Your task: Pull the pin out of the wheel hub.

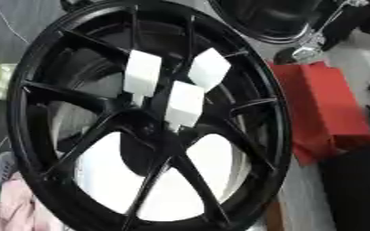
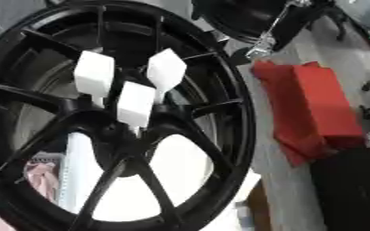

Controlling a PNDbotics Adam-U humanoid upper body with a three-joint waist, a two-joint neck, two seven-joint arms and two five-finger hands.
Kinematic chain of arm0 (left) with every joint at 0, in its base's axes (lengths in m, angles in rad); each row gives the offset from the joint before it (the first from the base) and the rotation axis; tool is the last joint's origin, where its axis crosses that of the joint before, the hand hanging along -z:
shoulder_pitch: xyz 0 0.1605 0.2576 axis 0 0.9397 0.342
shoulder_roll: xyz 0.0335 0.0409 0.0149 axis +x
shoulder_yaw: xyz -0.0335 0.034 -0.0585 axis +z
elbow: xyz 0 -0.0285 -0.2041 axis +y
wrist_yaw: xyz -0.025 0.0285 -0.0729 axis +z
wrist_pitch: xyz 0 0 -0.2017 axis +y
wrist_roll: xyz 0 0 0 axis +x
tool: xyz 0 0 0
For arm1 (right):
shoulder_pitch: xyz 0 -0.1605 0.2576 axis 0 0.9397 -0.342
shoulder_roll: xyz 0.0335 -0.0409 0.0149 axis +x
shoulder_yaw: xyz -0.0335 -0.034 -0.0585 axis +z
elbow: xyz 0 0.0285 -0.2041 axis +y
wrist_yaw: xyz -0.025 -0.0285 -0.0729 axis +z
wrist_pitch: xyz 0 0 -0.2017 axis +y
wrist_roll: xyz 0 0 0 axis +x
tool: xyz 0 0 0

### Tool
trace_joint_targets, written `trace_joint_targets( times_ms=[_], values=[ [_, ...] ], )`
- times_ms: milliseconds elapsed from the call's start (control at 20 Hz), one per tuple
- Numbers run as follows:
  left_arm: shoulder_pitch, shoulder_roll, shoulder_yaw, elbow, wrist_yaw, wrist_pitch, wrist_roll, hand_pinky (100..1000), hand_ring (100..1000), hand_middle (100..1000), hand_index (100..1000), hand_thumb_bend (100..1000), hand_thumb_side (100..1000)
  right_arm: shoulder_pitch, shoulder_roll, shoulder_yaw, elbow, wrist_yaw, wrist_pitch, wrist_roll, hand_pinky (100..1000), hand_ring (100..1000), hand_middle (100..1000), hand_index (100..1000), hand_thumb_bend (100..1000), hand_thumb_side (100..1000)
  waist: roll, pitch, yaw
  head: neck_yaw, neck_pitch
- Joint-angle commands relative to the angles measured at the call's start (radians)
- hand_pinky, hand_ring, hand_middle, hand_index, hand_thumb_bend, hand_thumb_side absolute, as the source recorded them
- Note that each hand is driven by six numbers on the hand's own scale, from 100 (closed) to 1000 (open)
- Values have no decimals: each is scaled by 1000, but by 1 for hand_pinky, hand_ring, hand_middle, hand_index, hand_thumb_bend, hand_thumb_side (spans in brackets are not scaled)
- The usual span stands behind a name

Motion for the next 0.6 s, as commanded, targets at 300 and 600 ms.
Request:
trace_joint_targets(
  times_ms=[300, 600],
  values=[
    [-13, 27, 1, -15, 4, 0, -4, 905, 492, 581, 761, 100, 752, -47, 11, 14, 18, -24, -18, 57, 842, 821, 727, 803, 526, 141, 9, -15, 3, -11, -14],
    [-15, 26, 0, -15, 4, 0, -6, 906, 491, 581, 761, 100, 754, -68, 33, 35, 35, -20, -6, 67, 847, 824, 732, 827, 544, 130, 8, -13, 5, -16, -13]
  ],
)
